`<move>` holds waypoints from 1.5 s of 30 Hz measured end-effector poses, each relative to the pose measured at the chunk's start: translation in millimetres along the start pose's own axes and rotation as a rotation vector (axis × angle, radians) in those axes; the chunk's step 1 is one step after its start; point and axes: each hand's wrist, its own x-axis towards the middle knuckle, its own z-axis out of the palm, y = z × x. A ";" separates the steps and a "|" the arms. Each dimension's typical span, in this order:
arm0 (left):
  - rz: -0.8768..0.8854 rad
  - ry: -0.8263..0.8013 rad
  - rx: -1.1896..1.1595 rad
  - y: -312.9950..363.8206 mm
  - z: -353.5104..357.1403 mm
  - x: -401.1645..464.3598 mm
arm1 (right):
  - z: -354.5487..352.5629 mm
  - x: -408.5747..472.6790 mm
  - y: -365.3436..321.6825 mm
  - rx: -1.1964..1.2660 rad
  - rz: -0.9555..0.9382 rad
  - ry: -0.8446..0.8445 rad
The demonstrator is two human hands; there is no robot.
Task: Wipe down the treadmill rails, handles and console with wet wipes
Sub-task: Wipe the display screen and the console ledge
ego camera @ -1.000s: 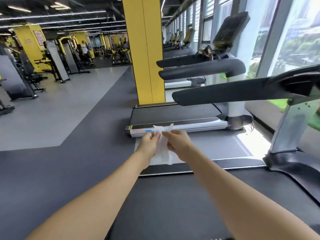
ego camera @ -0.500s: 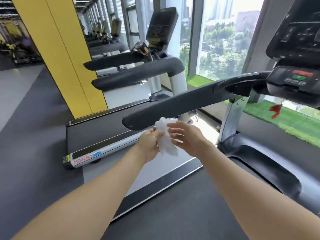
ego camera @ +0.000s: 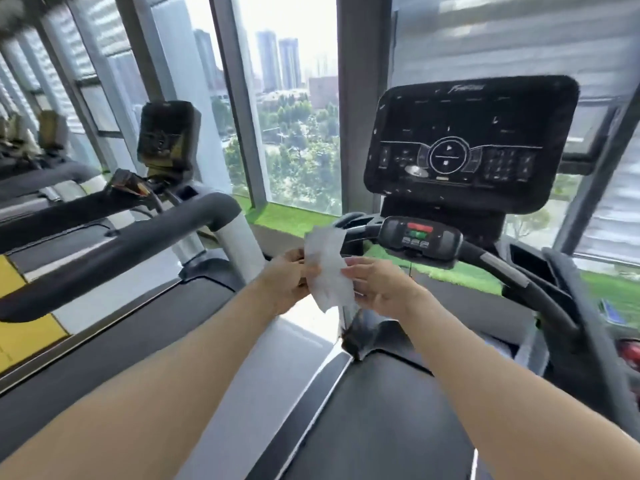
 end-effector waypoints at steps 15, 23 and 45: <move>-0.195 -0.288 0.003 78.1 114.4 245.0 | -114.5 177.8 -161.5 -0.315 -0.332 0.275; 0.131 -0.174 0.361 93.9 146.7 385.4 | -151.4 269.7 -190.9 -0.158 -0.312 0.393; 0.117 -0.075 0.007 191.4 190.6 569.1 | -182.9 423.2 -319.9 -1.248 -0.774 0.657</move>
